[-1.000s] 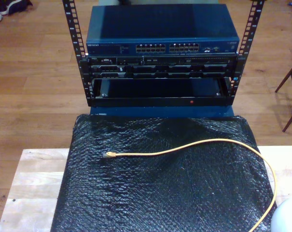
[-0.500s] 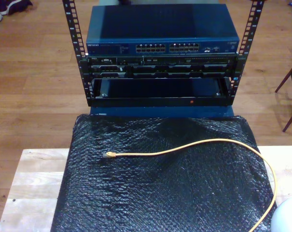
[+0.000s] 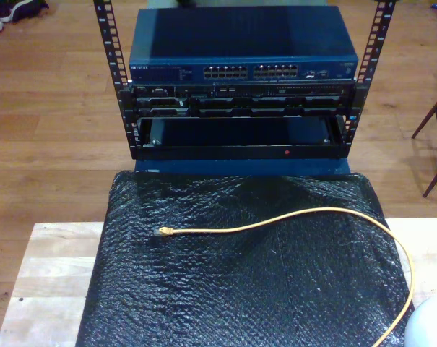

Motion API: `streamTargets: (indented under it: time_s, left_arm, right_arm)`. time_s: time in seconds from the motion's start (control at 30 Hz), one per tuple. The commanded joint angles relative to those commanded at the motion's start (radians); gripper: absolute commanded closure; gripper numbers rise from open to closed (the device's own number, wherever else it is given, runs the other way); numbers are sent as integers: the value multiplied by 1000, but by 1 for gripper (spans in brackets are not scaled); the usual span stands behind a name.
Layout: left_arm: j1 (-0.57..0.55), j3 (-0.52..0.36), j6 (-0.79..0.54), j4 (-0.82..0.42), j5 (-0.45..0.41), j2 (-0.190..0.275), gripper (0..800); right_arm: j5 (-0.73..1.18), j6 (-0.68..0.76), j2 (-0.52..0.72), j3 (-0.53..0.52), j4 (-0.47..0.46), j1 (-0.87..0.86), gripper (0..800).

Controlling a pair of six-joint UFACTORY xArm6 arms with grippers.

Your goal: Grab the cable and plug it in

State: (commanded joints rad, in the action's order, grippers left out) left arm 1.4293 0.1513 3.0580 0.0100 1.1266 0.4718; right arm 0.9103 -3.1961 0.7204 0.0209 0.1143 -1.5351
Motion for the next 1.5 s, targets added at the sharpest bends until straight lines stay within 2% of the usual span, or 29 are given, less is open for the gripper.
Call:
streamTargets:
  time_s: [0.13, 0.3, 0.47, 0.6, 0.83, 1.03, 1.27, 1.5]
  left_arm:
    - [0, 28, 14, -2, 44, 8, 1]
    - [0, 44, 61, -6, 80, 43, 0]
    - [-2, 103, 63, -32, 170, 44, 1]
    - [-3, 167, 71, -40, 236, 43, 1]
    - [-6, 233, 112, -37, 265, 44, 1]
    - [-15, 287, 118, -35, 327, 44, 0]
    - [-81, 324, 181, -28, 374, 44, 0]
    - [-123, 359, 218, 17, 414, 38, 0]
  right_arm:
    - [89, 2, 0, 49, 0, 0, 0]
    - [180, 6, 2, 109, 0, 0, 0]
    - [249, 35, 14, 163, 2, 0, 0]
    - [279, 87, 12, 224, 6, 3, 0]
    - [302, 218, -9, 310, 9, 12, 0]
    - [339, 333, -35, 396, 11, 60, 0]
    - [450, 456, -126, 539, 129, 121, 0]
    - [575, 617, -198, 667, 187, 166, 0]
